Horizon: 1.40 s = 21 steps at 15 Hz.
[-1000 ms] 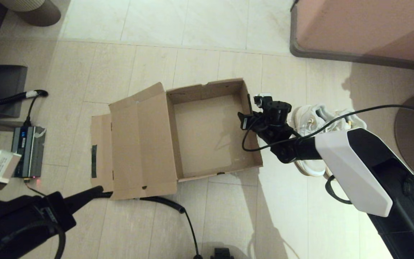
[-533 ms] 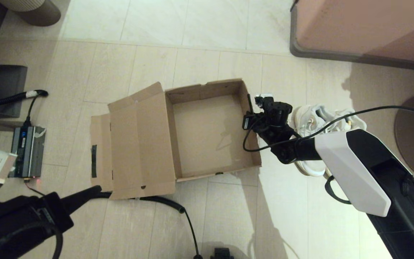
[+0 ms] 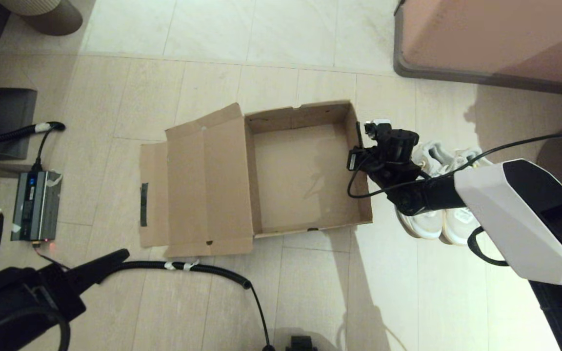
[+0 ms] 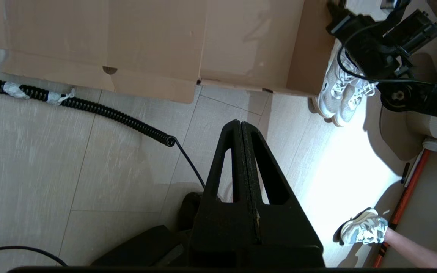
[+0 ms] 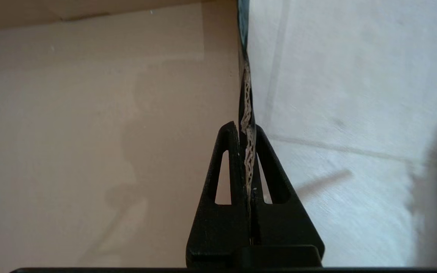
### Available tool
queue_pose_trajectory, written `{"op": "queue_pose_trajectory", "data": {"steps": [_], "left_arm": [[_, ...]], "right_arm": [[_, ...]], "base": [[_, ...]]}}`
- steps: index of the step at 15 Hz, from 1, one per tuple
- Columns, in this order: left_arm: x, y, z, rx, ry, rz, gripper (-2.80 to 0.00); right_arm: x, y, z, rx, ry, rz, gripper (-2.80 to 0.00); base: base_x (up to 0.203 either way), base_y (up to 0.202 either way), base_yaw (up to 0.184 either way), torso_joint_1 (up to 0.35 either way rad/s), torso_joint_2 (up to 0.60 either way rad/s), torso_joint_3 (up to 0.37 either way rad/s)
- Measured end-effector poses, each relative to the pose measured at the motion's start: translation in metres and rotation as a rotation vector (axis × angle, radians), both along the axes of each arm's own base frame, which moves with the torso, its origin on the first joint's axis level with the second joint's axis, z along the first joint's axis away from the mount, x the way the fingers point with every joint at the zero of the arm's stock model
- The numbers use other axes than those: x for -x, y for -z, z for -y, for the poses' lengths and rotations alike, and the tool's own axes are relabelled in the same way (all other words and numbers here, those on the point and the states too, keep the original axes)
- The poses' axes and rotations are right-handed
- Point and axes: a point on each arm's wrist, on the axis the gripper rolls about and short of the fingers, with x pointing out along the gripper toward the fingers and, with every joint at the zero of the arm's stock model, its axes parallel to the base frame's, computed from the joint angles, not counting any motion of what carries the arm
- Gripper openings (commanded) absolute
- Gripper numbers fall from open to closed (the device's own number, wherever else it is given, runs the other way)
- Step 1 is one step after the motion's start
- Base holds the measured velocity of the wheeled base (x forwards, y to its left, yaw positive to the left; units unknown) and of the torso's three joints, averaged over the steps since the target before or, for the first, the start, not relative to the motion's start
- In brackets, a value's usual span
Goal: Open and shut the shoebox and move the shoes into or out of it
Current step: Put the shoes into the shoe box
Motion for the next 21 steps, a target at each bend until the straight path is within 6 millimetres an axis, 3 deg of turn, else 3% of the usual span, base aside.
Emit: {"op": "queue_pose_trajectory", "data": {"steps": [4,9,13,21], "left_arm": [[0.006,-0.001,-0.001,0.005,0.000,0.018,-2.80],[0.009,-0.001,-0.002,0.007,0.001,0.026,-2.80],[0.008,-0.001,-0.001,0.007,0.005,0.025,-2.80],[0.010,0.003,-0.002,0.006,0.006,0.013,-2.80]], "right_arm": [[0.008,-0.001,0.035,0.014,0.064,-0.037,-2.80],[0.014,0.011,0.060,0.018,0.111,-0.054,-2.80],[0.026,0.022,0.064,0.030,0.113,-0.109,-2.80],[0.045,0.033,0.043,0.051,0.071,-0.175,-2.80]], "base": [[0.000,0.000,0.000,0.000,0.00,0.000],[0.000,0.000,0.000,0.000,0.00,0.000],[0.000,0.000,0.000,0.000,0.00,0.000],[0.000,0.000,0.000,0.000,0.00,0.000]]}}
